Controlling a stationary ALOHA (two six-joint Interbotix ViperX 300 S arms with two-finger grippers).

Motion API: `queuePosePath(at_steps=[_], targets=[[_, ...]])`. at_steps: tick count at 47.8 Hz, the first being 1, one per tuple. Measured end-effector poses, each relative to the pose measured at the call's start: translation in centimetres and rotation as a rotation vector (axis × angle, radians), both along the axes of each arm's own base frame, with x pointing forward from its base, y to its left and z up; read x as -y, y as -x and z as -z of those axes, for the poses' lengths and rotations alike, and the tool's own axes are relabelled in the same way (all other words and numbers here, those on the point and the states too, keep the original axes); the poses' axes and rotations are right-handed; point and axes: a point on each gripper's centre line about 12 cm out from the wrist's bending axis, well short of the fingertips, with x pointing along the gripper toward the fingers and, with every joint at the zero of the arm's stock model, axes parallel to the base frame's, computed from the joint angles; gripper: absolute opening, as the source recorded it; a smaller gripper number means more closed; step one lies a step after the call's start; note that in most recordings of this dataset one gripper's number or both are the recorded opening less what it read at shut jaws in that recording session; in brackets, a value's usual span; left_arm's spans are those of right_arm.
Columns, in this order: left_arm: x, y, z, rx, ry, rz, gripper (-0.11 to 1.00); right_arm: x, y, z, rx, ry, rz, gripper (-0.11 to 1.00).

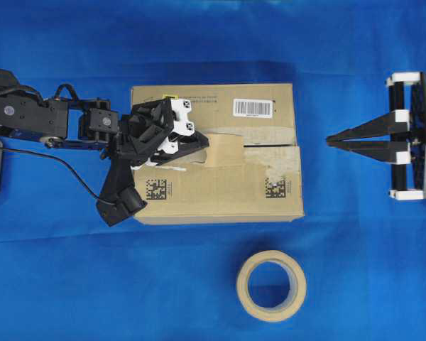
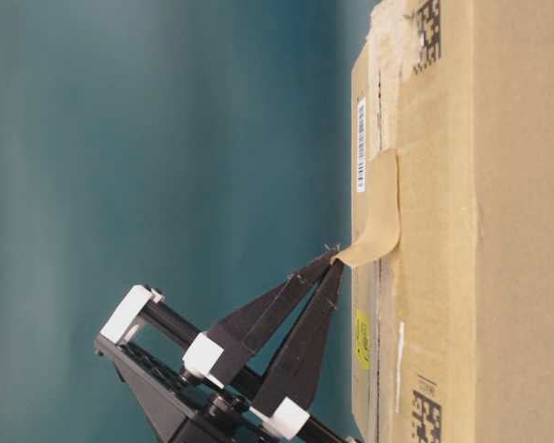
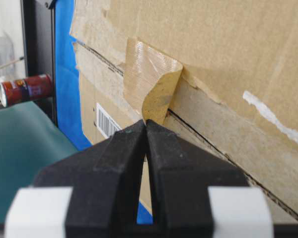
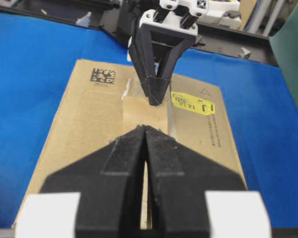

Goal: Apply tape along the seams of the closed cardboard box to seal it securely.
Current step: 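Bring the right gripper over the box toward the taped seam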

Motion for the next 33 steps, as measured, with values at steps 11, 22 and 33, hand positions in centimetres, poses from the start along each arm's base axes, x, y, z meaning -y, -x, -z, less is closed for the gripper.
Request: queuePosePath(at_steps=[11, 22, 33], targets=[[-0.2, 0.1, 0.2, -0.015, -0.001, -0.004, 0.0, 0.2, -2.3, 0.4, -0.002, -0.045, 0.02, 0.0], [-0.2, 0.2, 0.3, -0.023, -0.002, -0.004, 0.0, 0.5, -5.8, 0.7, -0.027, -0.072, 0.043, 0.2], [-0.2, 0.1, 0.2, -0.02, -0.003, -0.002, 0.0, 1.1, -9.7, 1.5, -0.065, -0.094, 0.073, 0.68]])
